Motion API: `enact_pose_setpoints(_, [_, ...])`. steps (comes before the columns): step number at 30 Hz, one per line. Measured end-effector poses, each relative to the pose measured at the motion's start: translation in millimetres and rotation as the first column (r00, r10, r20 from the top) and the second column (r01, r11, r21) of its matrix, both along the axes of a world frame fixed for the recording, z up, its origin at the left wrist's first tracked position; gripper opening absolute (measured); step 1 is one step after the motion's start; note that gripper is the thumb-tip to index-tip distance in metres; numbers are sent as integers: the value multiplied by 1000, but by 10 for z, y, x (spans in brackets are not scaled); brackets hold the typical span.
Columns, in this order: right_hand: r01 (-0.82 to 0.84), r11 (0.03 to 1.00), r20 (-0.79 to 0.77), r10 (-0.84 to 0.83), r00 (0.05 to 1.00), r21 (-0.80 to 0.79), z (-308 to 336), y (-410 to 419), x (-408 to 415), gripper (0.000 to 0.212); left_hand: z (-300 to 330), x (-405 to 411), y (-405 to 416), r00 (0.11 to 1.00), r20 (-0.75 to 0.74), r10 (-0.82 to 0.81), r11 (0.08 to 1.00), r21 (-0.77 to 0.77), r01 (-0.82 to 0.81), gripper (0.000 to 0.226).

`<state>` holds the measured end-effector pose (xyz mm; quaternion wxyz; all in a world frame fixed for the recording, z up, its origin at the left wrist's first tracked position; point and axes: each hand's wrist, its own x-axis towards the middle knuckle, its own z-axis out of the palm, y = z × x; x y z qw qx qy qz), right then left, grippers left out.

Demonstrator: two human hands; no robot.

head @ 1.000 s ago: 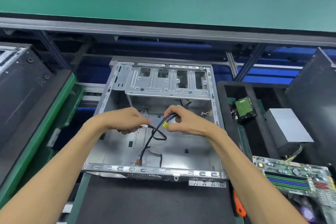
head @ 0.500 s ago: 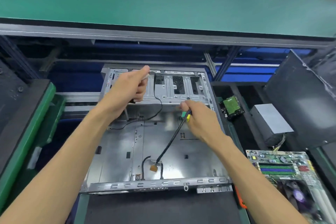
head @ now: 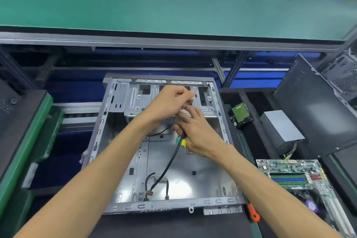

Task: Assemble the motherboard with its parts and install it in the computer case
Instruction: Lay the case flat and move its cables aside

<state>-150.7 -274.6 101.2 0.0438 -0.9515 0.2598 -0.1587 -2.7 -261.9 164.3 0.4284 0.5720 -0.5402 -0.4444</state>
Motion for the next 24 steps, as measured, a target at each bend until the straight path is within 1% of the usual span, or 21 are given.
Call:
enact_pose_setpoints(2, [49,998,2,-49,999,-45,44,-11,1,41,33,6,-9,1000,-10,13,1000,9,-13,36])
enact_pose_setpoints(4, [161,984,11,-160,987,-74,90,-11,-11,36,84,14,-30,1000,4,7,1000,24,-7,37])
enact_pose_setpoints(5, [218,972,-2,-219,976,-83,112,-11,-23,28,93,18,-47,998,62,6,999,33,-8,40])
enact_pose_setpoints(6, [261,961,-16,-264,965,-96,122,-11,-37,19,84,18,-63,988,156,12,999,44,-19,43])
enact_pose_setpoints(8, [311,949,-32,-313,949,-53,138,8,-63,9,17,27,-70,924,380,41,996,58,-69,43])
enact_pose_setpoints(10, [337,941,-46,-335,941,41,152,27,-61,13,-77,66,-52,832,551,66,987,87,-135,43])
enact_pose_setpoints(11, [348,934,-55,-344,937,77,160,30,-52,16,-120,103,-37,791,609,50,980,123,-156,43])
enact_pose_setpoints(14, [385,916,-43,-383,923,113,188,63,-23,21,-207,253,59,710,701,-66,949,264,-173,41])
enact_pose_setpoints(15, [394,912,-48,-392,919,115,202,80,-15,21,-218,318,94,708,701,-83,938,295,-181,38])
enact_pose_setpoints(16, [405,907,-61,-401,914,117,214,98,-13,20,-223,382,131,738,666,-105,922,343,-179,35])
enact_pose_setpoints(17, [417,900,-83,-410,908,125,224,109,-21,20,-222,429,167,791,592,-155,891,429,-147,33])
enact_pose_setpoints(18, [435,890,-111,-423,899,138,234,111,-36,22,-218,453,211,837,492,-237,836,543,-82,32])
enact_pose_setpoints(19, [456,876,-143,-437,888,159,251,98,-60,24,-216,456,254,856,389,-340,762,648,8,31])
enact_pose_setpoints(20, [481,857,-176,-452,874,186,279,74,-90,27,-228,450,289,847,300,-439,689,717,103,30])
enact_pose_setpoints(21, [507,836,-196,-472,860,210,313,48,-121,30,-258,426,310,831,221,-510,632,752,188,30])
enact_pose_setpoints(22, [530,816,-204,-492,847,233,341,24,-148,32,-305,383,319,824,146,-547,595,761,260,32])
enact_pose_setpoints(24, [558,775,-202,-520,830,298,386,-6,-195,27,-436,269,314,847,0,-531,570,740,358,35])
